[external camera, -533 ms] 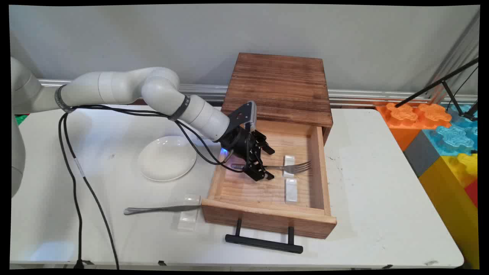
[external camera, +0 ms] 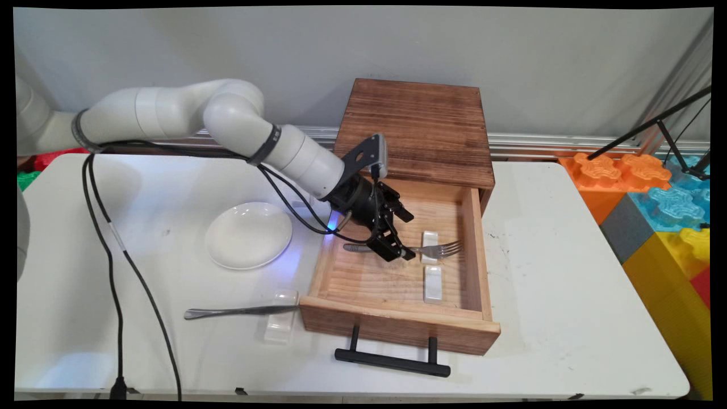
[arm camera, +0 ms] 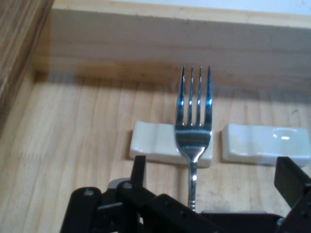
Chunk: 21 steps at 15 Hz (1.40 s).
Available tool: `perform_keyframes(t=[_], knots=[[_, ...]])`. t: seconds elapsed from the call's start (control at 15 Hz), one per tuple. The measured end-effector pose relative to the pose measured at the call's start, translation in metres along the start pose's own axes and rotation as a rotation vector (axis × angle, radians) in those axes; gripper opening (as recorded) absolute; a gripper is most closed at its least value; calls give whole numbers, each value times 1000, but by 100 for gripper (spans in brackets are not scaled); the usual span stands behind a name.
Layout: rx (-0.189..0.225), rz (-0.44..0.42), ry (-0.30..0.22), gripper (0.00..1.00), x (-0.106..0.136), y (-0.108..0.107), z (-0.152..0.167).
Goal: Pick up the knife from the right of the white plate
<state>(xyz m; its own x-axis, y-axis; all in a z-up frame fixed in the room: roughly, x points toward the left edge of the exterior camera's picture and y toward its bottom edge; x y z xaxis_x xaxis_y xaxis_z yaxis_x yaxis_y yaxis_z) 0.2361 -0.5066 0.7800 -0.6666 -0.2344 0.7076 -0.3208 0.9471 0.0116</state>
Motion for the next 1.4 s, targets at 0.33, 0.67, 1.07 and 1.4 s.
perform_keyframes(t=[0.33,0.67,1.07,1.4], knots=[[12,-23,-41,100,27,12,-24],[30,-51,-100,100,44,26,-48],[57,-79,-158,100,63,45,-75],[81,-90,-203,100,76,66,-105]])
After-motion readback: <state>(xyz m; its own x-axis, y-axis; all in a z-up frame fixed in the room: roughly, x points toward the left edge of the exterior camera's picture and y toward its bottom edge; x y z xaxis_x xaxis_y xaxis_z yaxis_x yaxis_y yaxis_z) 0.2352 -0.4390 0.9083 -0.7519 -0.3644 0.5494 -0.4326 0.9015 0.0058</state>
